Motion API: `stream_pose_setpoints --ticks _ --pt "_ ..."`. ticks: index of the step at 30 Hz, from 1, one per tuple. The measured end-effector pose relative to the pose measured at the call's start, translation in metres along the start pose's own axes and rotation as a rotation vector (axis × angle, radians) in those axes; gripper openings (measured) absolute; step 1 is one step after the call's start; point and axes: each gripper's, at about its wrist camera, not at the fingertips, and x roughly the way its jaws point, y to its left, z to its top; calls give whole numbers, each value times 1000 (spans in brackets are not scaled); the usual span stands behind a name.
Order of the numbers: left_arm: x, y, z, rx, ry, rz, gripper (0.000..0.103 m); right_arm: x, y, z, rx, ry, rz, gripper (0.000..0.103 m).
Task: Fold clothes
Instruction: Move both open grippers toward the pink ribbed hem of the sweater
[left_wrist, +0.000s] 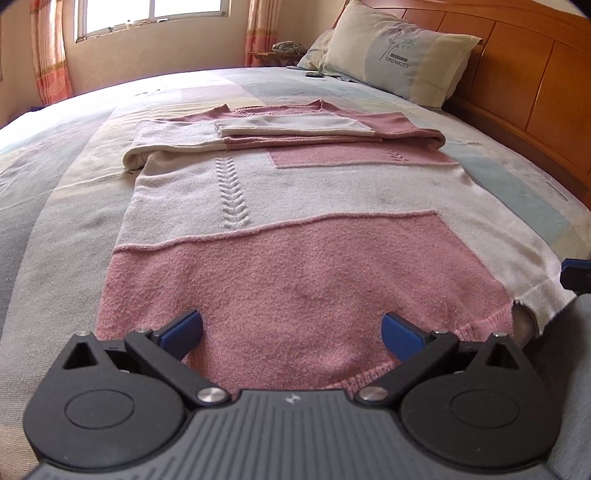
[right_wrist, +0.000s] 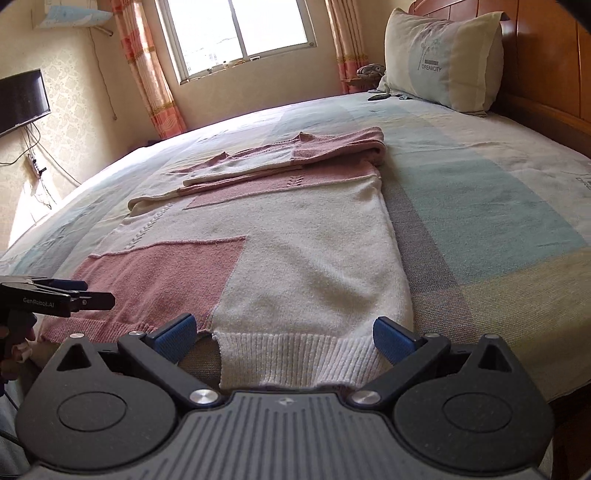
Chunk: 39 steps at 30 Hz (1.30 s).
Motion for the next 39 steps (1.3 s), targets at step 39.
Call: stream_pose_setpoints --ticks 39 --pt "-12 -10 2 51 -25 4 102 31 5 44 -2 65 34 103"
